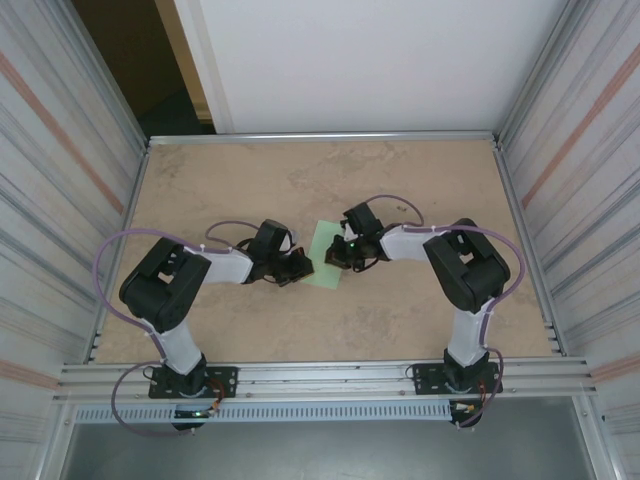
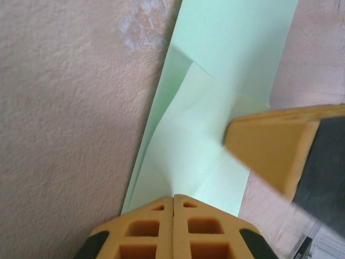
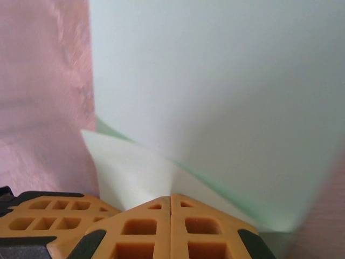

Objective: Fold a paper plane with a square sheet of paper (pick it up from the middle)
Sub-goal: Fold the triangle a second time at the center of the table.

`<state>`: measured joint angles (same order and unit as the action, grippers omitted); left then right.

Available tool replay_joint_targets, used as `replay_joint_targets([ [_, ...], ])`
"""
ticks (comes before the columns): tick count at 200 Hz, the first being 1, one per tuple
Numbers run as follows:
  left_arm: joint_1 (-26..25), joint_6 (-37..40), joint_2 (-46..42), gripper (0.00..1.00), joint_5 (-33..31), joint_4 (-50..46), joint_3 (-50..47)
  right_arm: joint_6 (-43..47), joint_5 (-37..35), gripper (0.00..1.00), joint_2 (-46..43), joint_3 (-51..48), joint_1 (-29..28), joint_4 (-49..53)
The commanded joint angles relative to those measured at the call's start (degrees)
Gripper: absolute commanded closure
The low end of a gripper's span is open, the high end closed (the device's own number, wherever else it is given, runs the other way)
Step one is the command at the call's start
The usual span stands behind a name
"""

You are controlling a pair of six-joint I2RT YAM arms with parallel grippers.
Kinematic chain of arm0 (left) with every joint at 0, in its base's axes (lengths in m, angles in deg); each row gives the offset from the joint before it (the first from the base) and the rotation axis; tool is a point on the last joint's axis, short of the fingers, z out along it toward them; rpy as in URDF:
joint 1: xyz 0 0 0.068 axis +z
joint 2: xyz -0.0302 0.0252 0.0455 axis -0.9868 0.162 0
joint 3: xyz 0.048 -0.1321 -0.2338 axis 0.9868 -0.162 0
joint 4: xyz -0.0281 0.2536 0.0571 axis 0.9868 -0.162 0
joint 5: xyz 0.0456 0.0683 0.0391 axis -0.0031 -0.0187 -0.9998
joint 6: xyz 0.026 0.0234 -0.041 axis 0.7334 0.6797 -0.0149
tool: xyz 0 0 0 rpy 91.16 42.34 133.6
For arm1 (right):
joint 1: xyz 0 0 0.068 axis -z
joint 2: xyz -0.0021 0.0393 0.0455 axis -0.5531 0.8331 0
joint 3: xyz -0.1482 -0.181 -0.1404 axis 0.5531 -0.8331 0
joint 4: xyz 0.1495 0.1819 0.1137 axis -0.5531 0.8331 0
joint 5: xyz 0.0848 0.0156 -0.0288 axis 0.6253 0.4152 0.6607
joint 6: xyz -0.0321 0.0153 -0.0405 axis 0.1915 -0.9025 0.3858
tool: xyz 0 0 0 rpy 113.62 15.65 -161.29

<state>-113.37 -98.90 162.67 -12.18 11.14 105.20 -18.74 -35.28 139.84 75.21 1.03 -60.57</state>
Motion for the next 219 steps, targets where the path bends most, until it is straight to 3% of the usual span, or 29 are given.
replay_joint_targets([
  [1,0.9,-0.4,3.2,1.0,-3.6,-10.4,-2.0,1.9,-6.3,1.0,-0.7,-3.9,7.1,3.0],
  [34,0.9,-0.2,3.4,1.0,-2.6,-10.0,-1.4,4.4,-5.9,1.0,-5.2,-3.3,10.9,5.9],
  [73,0.9,0.6,2.9,1.0,-1.3,-10.4,0.6,5.4,-9.6,1.0,-13.3,-0.4,4.7,9.9],
  [130,0.9,0.9,2.4,1.0,-0.3,-10.5,1.7,-0.3,-3.7,1.0,-1.3,5.9,-4.7,5.7],
  [219,0.9,7.9,1.0,1.0,4.0,-11.4,1.3,0.1,-4.4,1.0,6.5,3.6,-1.5,8.8],
])
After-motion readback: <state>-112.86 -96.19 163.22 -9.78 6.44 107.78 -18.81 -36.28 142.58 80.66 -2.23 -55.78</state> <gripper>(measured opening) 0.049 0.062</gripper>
